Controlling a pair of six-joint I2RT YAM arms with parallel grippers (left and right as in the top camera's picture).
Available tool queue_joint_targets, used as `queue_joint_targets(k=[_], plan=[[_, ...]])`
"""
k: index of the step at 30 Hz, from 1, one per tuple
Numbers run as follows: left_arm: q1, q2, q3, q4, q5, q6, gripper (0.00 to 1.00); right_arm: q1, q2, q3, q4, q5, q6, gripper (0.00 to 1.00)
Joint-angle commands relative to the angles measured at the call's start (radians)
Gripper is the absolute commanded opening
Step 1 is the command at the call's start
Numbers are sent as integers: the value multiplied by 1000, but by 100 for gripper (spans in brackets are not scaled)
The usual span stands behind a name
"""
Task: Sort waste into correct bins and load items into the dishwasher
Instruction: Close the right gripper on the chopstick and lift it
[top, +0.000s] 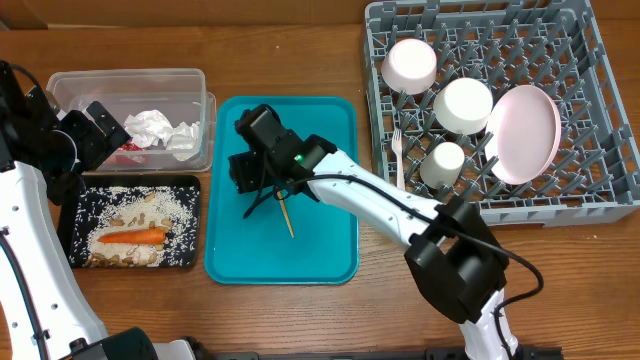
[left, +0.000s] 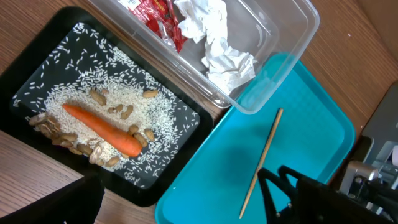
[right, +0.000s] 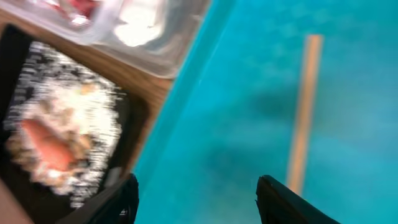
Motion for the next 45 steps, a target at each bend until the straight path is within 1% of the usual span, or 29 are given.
queue_joint_targets(k=[1, 3, 11, 15, 21, 27, 28, 29, 31, 32, 34, 38, 39, 41, 42, 45], plan=[[-1, -17, 20, 0, 8, 8, 100, -1, -19, 7, -41, 174, -46, 64], [-1, -17, 19, 0, 8, 8, 100, -1, -19, 7, -63, 212, -46, 63], [-1, -17, 20, 1, 8, 8, 100, 3, -15, 6, -110, 216, -46, 61], [-1, -17, 20, 1, 8, 8, 100, 31, -14, 5, -112, 229, -46, 56], [-1, -17, 20, 0, 8, 8, 100, 89, 8, 3, -109, 369, -47, 56], [-1, -17, 20, 0, 8, 8, 100, 101, 55, 3, -91, 394, -40, 57], [-1, -17, 20, 0, 8, 8, 100, 101, 56, 3, -92, 394, -39, 57], [-1, -17, 20, 0, 8, 8, 100, 101, 56, 3, -94, 394, -39, 64], [-1, -17, 20, 0, 8, 8, 100, 101, 56, 3, -93, 388, -39, 66], [-1, -17, 20, 0, 8, 8, 100, 101, 56, 3, -95, 383, -39, 72], [-1, -17, 20, 0, 8, 8, 100, 101, 56, 3, -94, 379, -39, 72], [-1, -17, 20, 0, 8, 8, 100, 101, 59, 3, -90, 380, -47, 59], [-1, -17, 20, 0, 8, 8, 100, 101, 62, 3, -86, 380, -48, 53], [-1, -17, 20, 0, 8, 8, 100, 101, 74, 3, -71, 380, -47, 34], [-1, -17, 20, 0, 8, 8, 100, 101, 85, 3, -62, 380, -47, 33], [-1, -17, 19, 0, 8, 8, 100, 101, 112, 3, -39, 386, -47, 32]])
